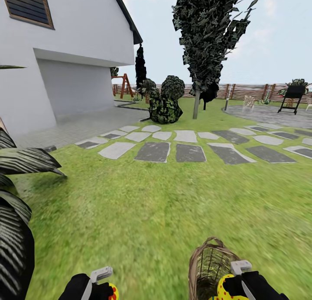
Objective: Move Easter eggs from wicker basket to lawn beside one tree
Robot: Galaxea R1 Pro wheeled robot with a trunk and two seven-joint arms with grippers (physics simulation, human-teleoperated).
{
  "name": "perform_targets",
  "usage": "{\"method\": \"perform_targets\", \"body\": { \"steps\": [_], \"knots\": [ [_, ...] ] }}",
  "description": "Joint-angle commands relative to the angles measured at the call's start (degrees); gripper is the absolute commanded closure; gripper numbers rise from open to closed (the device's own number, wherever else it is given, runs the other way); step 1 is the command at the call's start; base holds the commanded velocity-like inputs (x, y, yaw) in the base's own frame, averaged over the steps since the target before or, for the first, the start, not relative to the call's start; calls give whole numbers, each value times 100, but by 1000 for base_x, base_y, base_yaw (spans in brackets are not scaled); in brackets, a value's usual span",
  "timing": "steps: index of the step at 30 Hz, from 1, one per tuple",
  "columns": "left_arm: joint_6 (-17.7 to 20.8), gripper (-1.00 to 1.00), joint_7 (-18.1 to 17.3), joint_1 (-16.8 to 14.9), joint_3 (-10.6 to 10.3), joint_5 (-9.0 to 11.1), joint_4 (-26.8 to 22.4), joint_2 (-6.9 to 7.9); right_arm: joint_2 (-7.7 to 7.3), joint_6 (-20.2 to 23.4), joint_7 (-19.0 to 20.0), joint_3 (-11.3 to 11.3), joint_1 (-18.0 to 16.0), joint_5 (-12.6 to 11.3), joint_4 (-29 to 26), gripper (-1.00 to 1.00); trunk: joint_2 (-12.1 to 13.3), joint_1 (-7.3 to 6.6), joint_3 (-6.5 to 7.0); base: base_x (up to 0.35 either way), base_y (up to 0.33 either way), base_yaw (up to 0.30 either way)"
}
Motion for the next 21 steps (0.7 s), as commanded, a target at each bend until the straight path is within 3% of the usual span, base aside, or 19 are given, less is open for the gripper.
{"method": "perform_targets", "body": {
  "steps": [1, 12, 21],
  "knots": [
    [25, 100, -58, -4, 46, -62, -9, -8, -13, 31, -1, 31, -2, -22, -9, 100, 38, -23, 12, 0, 0, 0],
    [25, 100, -49, -4, 41, -62, 70, -15, -17, 24, 0, 29, -2, -22, -9, 100, 479, -264, 210, 0, 0, 0],
    [-237, 100, -62, -4, 25, -53, 53, 279, -310, 4, -9, -11, -2, -14, 17, 100, 478, -264, 209, 0, 0, 0]
  ]
}}
